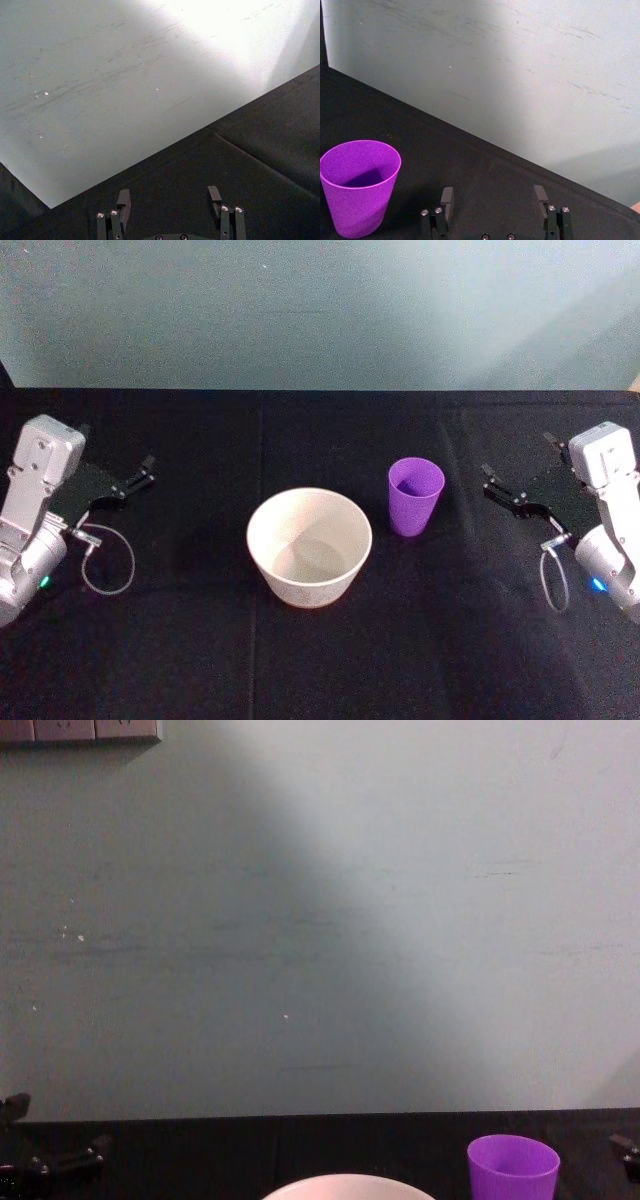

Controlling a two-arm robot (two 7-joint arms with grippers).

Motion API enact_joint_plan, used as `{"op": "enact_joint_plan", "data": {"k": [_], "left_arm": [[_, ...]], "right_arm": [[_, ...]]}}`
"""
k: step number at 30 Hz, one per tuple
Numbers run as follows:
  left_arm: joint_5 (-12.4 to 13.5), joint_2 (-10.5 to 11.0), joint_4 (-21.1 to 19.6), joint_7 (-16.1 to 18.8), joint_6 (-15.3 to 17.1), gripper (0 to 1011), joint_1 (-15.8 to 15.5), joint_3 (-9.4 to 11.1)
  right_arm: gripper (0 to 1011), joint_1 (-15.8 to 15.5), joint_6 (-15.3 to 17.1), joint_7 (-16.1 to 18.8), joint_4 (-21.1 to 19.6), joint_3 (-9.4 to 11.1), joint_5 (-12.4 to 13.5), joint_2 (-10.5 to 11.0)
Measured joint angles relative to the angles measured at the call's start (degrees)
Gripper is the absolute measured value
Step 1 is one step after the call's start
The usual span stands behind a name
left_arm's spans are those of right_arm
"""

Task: Pick up the cup and pour the mung beans from the cup into the bowl.

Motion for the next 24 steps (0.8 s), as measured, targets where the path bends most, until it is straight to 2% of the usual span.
{"op": "enact_joint_plan", "data": {"k": [24], "left_arm": [[0.0,0.0,0.0,0.0,0.0,1000,0.0,0.0]], "right_arm": [[1003,0.0,0.0,0.0,0.0,0.0,0.0,0.0]]}}
